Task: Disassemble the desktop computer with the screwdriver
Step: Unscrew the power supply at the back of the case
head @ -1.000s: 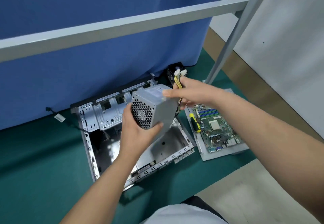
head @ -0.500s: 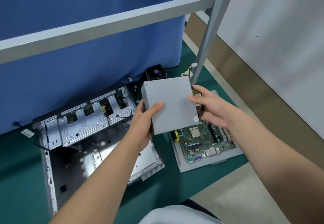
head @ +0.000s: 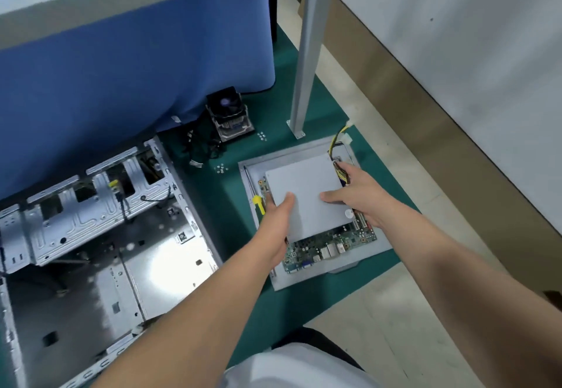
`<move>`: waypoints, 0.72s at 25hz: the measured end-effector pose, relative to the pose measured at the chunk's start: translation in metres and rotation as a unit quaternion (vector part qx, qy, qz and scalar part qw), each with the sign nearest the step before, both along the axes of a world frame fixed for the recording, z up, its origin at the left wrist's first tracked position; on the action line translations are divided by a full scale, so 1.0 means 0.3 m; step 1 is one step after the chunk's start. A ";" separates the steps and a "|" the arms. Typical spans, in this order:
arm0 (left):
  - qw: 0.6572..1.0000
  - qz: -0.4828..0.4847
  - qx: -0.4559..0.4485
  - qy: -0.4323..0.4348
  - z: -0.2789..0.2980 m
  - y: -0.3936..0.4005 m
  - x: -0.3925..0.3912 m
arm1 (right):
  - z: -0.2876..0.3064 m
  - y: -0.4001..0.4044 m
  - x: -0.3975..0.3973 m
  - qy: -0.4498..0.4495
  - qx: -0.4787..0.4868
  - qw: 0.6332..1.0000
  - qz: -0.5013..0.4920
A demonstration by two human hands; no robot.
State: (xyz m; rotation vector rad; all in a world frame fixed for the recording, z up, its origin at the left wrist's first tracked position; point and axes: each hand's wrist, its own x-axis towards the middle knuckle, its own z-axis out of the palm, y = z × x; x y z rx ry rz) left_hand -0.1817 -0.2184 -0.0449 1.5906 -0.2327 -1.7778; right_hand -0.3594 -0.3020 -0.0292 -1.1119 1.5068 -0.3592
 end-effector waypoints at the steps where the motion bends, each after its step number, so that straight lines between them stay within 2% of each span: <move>1: 1.000 0.001 0.016 -0.004 -0.023 0.008 -0.018 | -0.026 0.002 -0.010 0.014 0.007 1.000 0.001; 6: 0.997 -0.045 0.039 -0.048 -0.105 0.034 -0.044 | -0.111 0.029 -0.016 0.054 0.024 0.998 0.000; 11: 0.990 -0.103 0.031 -0.091 -0.125 0.033 -0.020 | -0.129 0.042 -0.016 0.053 0.024 0.998 -0.005; 16: 0.977 -0.126 0.012 -0.170 -0.089 0.055 -0.012 | -0.119 0.032 0.013 0.082 0.029 0.996 0.013; 18: 0.977 -0.124 0.002 -0.175 -0.057 0.080 0.003 | -0.114 0.034 0.025 0.108 0.026 0.994 0.021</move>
